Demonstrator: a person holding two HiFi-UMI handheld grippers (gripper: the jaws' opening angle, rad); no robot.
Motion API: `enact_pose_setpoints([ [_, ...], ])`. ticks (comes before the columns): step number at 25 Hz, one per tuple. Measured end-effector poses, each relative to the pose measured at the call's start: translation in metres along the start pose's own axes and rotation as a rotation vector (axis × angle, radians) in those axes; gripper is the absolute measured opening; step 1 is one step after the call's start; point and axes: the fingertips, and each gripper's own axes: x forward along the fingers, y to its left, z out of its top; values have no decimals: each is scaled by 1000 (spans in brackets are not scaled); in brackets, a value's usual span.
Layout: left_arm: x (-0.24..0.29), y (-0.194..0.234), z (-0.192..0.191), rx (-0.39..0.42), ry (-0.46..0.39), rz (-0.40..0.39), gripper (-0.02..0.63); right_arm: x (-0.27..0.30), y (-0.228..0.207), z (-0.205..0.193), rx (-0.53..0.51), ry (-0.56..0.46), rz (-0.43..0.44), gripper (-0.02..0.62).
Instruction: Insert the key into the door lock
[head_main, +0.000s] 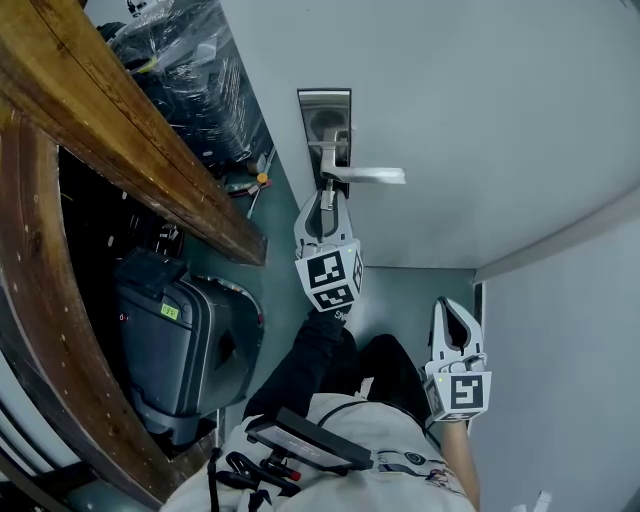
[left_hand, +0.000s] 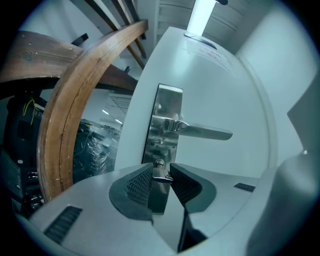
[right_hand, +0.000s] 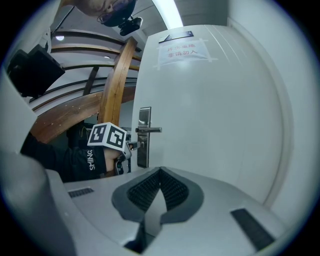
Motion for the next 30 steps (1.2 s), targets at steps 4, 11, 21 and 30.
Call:
enact_pose_setpoints([
  [4, 4, -1, -3, 6, 24, 18, 103, -1, -3, -1, 9, 5, -5, 6],
  [11, 20, 1, -7, 45, 38, 19, 103, -2, -7, -6, 21, -1, -23, 6],
  [21, 25, 5, -22, 135, 149, -10, 103, -19, -11, 5, 51, -34, -49, 8],
  [30, -124, -36, 48, 188, 294, -103, 4, -18, 3, 135, 34, -62, 27, 7],
])
